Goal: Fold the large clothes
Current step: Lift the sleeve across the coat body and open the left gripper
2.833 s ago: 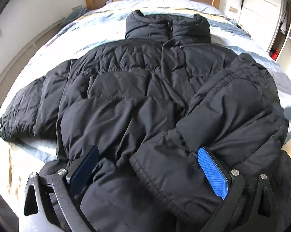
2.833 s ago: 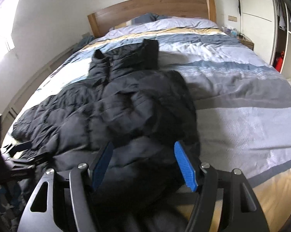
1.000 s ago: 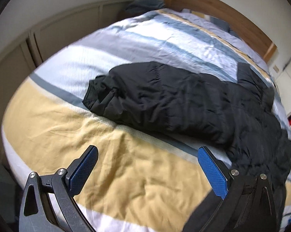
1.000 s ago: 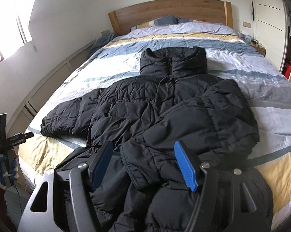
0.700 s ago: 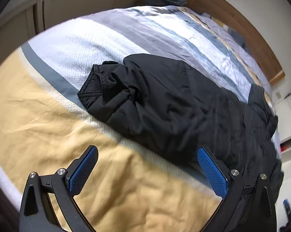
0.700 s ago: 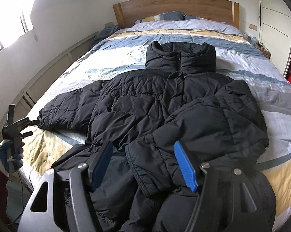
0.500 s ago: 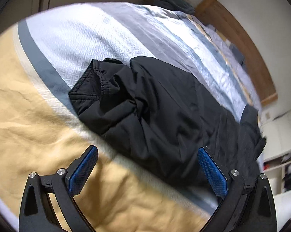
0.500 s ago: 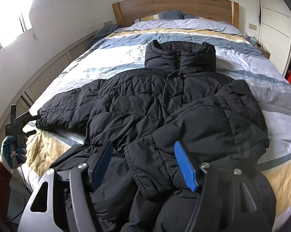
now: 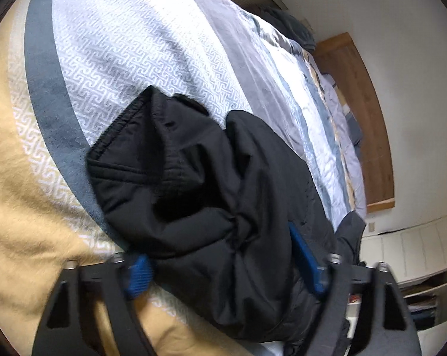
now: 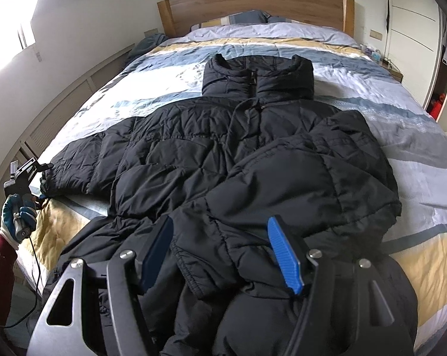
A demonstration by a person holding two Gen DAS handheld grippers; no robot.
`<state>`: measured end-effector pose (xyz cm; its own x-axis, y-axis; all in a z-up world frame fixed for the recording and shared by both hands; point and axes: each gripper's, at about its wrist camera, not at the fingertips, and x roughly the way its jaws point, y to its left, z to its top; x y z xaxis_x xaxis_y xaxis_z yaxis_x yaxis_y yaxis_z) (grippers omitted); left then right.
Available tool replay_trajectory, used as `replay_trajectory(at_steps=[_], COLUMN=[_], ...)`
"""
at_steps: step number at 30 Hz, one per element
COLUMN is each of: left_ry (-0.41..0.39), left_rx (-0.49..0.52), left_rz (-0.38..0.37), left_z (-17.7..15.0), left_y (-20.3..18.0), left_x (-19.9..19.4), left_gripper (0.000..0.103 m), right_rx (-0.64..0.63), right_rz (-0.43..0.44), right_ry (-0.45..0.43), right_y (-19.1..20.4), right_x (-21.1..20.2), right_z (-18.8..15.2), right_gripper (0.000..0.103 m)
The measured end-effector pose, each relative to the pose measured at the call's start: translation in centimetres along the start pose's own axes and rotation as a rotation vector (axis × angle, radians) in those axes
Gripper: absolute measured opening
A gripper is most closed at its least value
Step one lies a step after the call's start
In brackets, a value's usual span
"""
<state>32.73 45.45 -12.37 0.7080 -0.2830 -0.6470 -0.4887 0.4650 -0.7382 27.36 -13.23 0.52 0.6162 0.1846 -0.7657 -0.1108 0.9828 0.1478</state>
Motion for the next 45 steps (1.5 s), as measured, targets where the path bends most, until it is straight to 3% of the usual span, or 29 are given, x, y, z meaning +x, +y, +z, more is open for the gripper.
replay_trajectory(at_steps=[5,8,16,24,32,45], left_ry=[0.002,-0.001,-0.032,-0.073,-0.089,-0.099], left_rx=[-0.048,-0.036,0.019,0.103,0.251,0.506], left_rz=[-0.04,-0.048,-0.046,-0.072,-0.089,-0.114], left_z=[0.1,-0.1,-0.4,-1.3,-3.2,-10.5], left_y=[0.9,0.6,-1.5,-4.0,-8.9,-19.8], left_x=[-0.2,-0.6,-1.5,-3.0,-5.0,-8.7], left_gripper=[0.044,0.034,0.019,0.015,0.014,0.014], right_rx=[0.006,0.014,0.038,0.056,0.065,0.117], right_rz=[-0.006,-0.008,-0.017,-0.013,0.009,0.068], right_ry=[-0.007,-0.016,-0.041,-0.068,-0.105,-0.199], right_y=[-0.4,-0.9,-2.2,-2.9,-3.4,-6.3], right_x=[-0.5,-1.0,-2.9,-4.4,-6.1,-10.5], right_z=[-0.4,-0.5,-1.2,-1.5,-1.7,-3.2], right_gripper=[0.065,0.065,0.065,0.065,0.065,0.065])
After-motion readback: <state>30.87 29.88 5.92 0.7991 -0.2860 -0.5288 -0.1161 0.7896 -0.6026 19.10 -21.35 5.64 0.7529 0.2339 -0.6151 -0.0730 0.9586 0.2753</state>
